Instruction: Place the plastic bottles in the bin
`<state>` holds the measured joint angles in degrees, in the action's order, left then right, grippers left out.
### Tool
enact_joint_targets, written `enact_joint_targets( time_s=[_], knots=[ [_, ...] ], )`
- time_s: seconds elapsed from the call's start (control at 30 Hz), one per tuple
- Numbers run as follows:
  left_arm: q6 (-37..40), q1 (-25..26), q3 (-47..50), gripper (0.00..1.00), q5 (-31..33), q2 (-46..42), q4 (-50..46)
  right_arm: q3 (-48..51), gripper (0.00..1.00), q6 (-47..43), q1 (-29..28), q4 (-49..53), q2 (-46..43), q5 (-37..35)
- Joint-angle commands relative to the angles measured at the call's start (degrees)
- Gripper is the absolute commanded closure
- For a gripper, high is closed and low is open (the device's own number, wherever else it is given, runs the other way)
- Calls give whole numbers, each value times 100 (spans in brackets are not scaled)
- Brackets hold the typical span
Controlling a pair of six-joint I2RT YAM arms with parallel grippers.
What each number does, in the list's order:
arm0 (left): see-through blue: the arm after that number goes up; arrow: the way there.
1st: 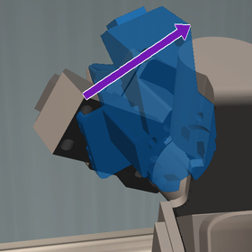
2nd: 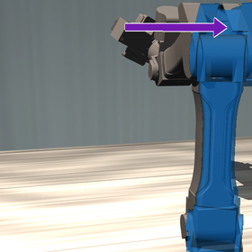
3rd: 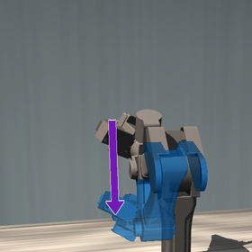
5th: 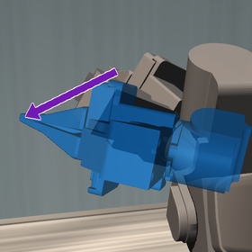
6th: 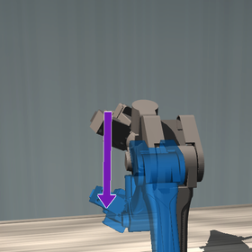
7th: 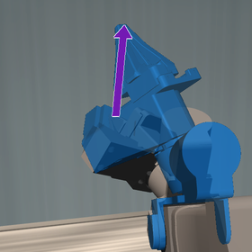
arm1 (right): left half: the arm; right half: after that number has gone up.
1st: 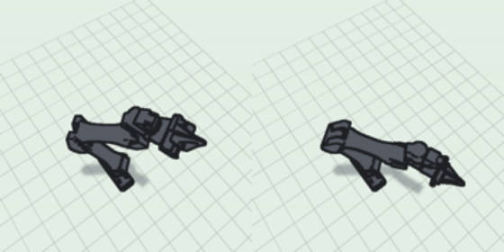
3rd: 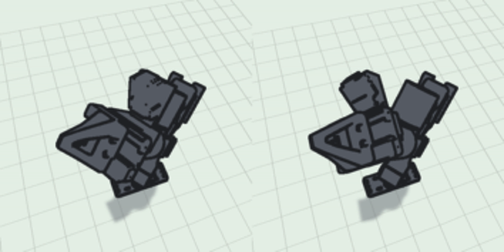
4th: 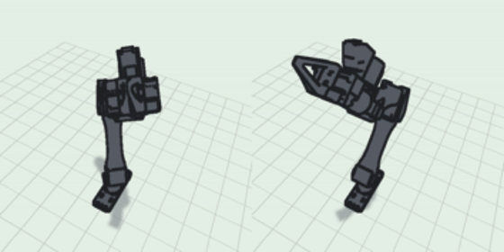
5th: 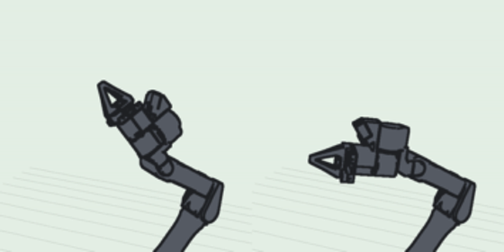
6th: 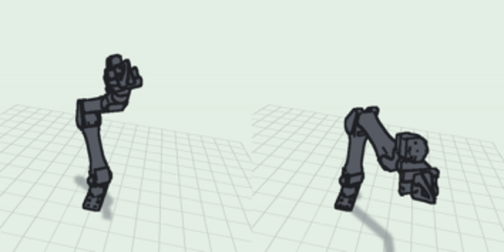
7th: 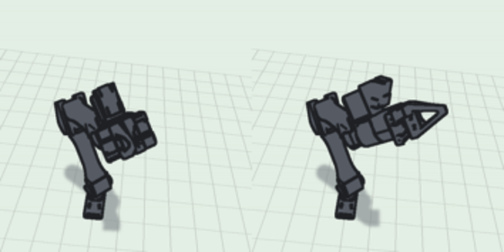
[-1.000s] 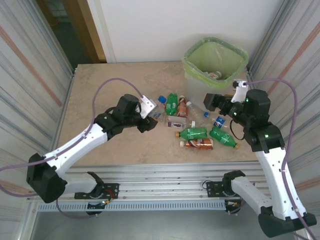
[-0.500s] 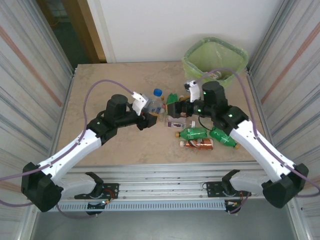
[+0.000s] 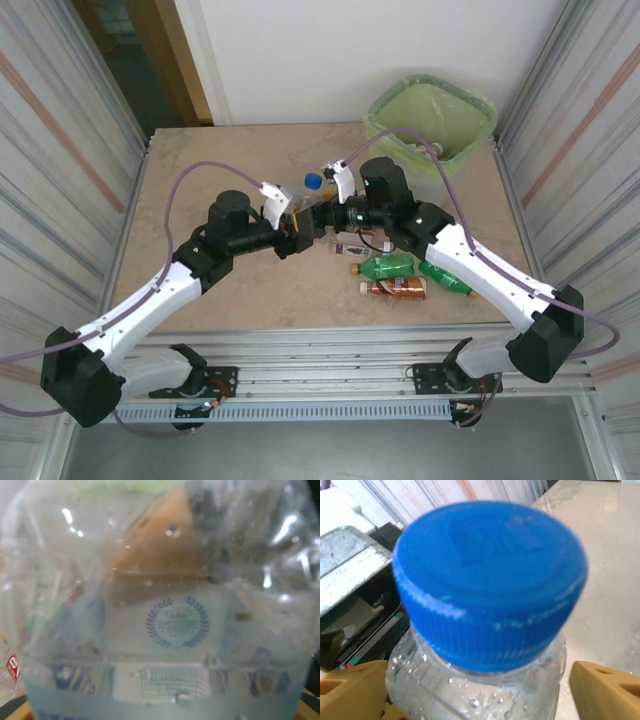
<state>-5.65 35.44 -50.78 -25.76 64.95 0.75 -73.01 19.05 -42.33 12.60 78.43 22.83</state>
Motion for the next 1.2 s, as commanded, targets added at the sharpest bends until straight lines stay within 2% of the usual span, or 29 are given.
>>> enact_joint_targets(
  time_s=[0.0, 0.23, 0.33, 0.43, 0.57, 0.6, 0.93, 1.17],
  knots=[
    [-54, 12, 83, 57, -217, -226, 332, -185, 19, 183, -1, -302, 127, -126],
    [-145, 11, 139, 56, -95, -245, 514, -200, 38, 421, -5, -384, 294, -138],
    [-192, 7, 162, 49, 70, -245, 586, -200, 50, 468, -12, -365, 295, -237],
    [-222, 8, 156, 36, 129, -232, 573, -187, 56, 468, -4, -331, 241, -411],
    [-287, 11, 151, 6, 184, -256, 525, -189, 59, 431, 9, -247, 162, -668],
    [-302, 7, 173, 2, 209, -271, 535, -196, 59, 426, 28, -228, 148, -710],
    [-293, 8, 567, 1, 494, -757, 739, -336, 63, 424, 335, -101, -12, -959],
    [-235, 14, 777, 1, 781, -999, 646, -1020, 63, 99, 739, 421, -147, -1290]
  ],
)
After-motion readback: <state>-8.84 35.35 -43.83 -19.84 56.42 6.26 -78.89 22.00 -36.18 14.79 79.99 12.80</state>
